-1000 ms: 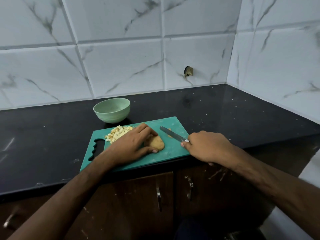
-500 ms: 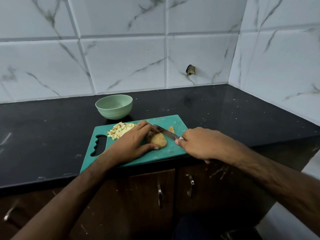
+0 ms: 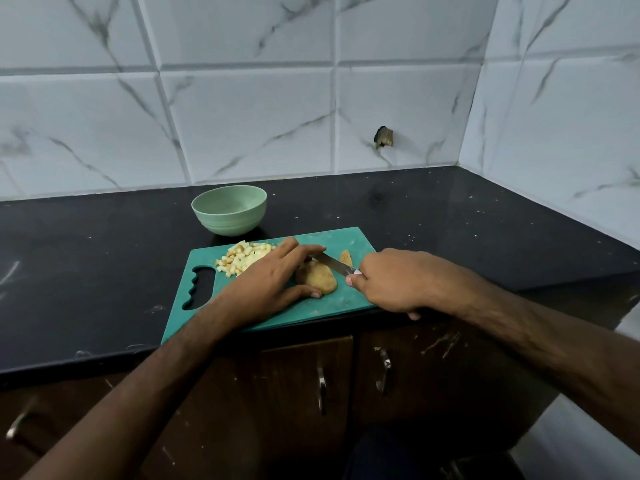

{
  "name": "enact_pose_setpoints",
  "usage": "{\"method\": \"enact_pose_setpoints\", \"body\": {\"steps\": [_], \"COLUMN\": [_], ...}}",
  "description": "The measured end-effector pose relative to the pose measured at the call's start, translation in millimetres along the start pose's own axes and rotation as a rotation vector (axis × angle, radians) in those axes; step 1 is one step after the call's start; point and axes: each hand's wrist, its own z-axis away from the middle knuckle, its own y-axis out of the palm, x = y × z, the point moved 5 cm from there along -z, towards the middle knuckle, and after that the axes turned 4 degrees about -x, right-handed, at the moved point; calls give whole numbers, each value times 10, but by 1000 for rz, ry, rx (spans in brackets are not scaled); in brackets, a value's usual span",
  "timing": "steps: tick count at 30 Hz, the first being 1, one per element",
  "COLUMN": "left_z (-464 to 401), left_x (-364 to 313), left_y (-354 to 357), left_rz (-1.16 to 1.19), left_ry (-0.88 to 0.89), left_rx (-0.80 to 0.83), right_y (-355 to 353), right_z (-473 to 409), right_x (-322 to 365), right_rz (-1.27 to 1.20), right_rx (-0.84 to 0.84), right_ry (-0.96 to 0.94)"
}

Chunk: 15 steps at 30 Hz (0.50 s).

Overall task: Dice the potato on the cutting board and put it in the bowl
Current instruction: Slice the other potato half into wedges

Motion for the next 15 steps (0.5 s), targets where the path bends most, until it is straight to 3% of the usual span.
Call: {"method": "enact_pose_setpoints", "body": {"steps": [15], "left_z": [-68], "left_x": [12], "left_y": [3], "left_rz": [-116], "left_ry": [41], "left_rx": [15], "right_y": [273], "right_z": [-128], "right_x": [8], "right_rz": [-76], "right_rx": [-32], "right_ry": [-17]}}
